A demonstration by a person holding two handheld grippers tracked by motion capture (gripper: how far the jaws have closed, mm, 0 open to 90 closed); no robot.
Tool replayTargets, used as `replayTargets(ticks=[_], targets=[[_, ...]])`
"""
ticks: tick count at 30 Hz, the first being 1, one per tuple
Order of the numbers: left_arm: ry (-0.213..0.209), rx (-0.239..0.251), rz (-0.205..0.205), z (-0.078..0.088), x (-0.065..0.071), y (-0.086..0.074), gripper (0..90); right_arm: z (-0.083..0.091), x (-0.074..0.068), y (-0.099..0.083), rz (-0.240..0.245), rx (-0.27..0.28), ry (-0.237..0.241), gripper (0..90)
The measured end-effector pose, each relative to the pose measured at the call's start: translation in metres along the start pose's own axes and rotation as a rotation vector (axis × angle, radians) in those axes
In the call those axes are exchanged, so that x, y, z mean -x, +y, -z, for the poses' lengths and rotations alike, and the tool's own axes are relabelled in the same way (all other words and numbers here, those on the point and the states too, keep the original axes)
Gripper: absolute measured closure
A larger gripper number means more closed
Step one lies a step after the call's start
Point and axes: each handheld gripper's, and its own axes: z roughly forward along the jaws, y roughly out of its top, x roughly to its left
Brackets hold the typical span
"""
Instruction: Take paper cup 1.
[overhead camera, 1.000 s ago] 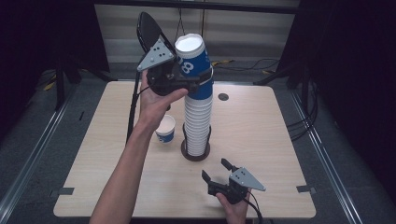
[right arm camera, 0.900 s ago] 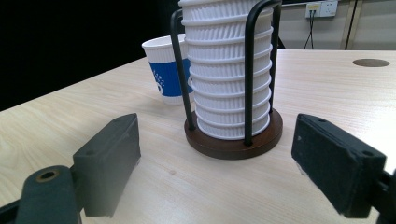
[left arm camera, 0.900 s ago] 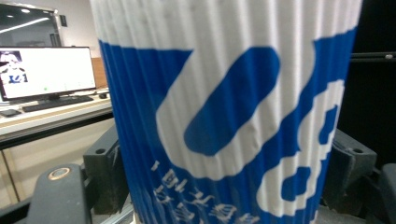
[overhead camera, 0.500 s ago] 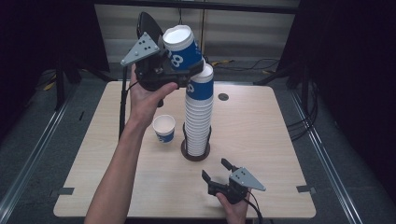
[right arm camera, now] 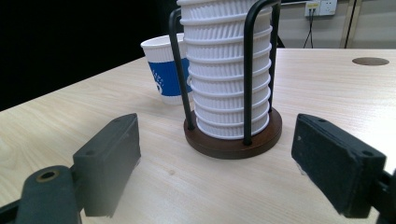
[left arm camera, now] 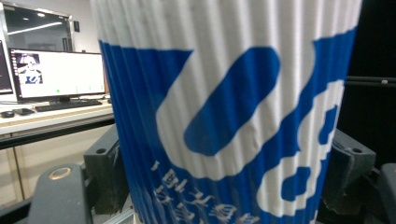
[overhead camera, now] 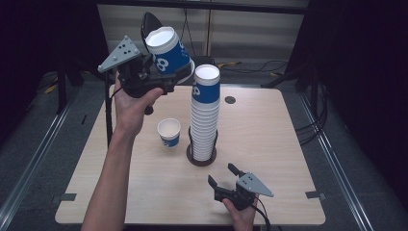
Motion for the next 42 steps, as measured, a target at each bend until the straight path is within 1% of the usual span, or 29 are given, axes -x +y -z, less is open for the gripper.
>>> replayTargets(ticks=[3, 7, 9, 12, 16, 18, 20, 23, 25, 27, 32, 33, 35, 36, 38, 39, 41, 42], targets=[[0.01, -0.016, -0.012, 0.004, -0.001, -0.004, 20.1, 0.0, 0.0, 0.0, 0.0, 0.001, 0.0, 15.1], [0.014, -0.036, -0.01, 0.009, -0.004, -0.014, 20.0, 0.0, 0.0, 0.0, 0.0, 0.001, -0.001, 15.1], [0.007, -0.045, -0.004, 0.013, -0.005, -0.019, 20.0, 0.0, 0.0, 0.0, 0.001, 0.001, -0.001, 15.1], [0.01, -0.066, 0.014, 0.017, -0.008, -0.029, 19.9, 0.0, 0.0, 0.0, 0.003, 0.002, -0.001, 15.1], [0.011, -0.075, 0.038, 0.02, -0.01, -0.044, 20.0, 0.0, -0.001, 0.0, 0.005, 0.003, -0.003, 15.1], [0.017, -0.088, 0.04, 0.021, -0.01, -0.052, 20.0, 0.0, -0.001, 0.0, 0.004, 0.003, -0.002, 15.1], [0.019, -0.095, 0.059, 0.022, -0.01, -0.06, 20.0, 0.0, 0.0, 0.0, 0.005, 0.004, -0.003, 15.1], [0.02, -0.109, 0.072, 0.023, -0.009, -0.071, 19.9, 0.0, -0.001, 0.0, 0.005, 0.003, -0.003, 15.1], [0.016, -0.123, 0.089, 0.023, -0.01, -0.079, 20.0, 0.001, -0.001, 0.0, 0.005, 0.003, -0.003, 15.1], [0.023, -0.123, 0.112, 0.025, -0.009, -0.085, 19.9, 0.0, -0.001, 0.0, 0.007, 0.003, -0.004, 15.3], [0.028, -0.144, 0.133, 0.031, -0.008, -0.099, 20.0, 0.0, -0.001, 0.0, 0.002, 0.008, -0.006, 16.1], [0.023, -0.156, 0.136, 0.032, -0.008, -0.103, 20.0, 0.0, -0.001, 0.0, 0.004, 0.006, -0.006, 16.6], [0.014, -0.162, 0.151, 0.032, -0.006, -0.107, 20.1, 0.0, -0.002, 0.0, 0.014, 0.002, -0.003, 17.3], [0.012, -0.167, 0.147, 0.032, -0.005, -0.109, 20.0, -0.001, -0.003, 0.0, 0.02, 0.003, -0.01, 17.3], [0.003, -0.165, 0.17, 0.031, -0.002, -0.113, 20.0, -0.001, -0.004, 0.0, 0.028, 0.005, -0.02, 17.4], [-0.009, -0.171, 0.182, 0.029, 0.001, -0.116, 20.0, -0.001, -0.005, 0.0, 0.031, 0.008, -0.022, 18.0], [-0.025, -0.189, 0.178, 0.027, 0.006, -0.119, 20.0, -0.001, -0.005, 0.0, 0.039, 0.008, -0.026, 19.8], [-0.03, -0.2, 0.187, 0.027, 0.009, -0.12, 20.0, -0.001, -0.006, 0.0, 0.044, 0.01, -0.028, 20.1]])
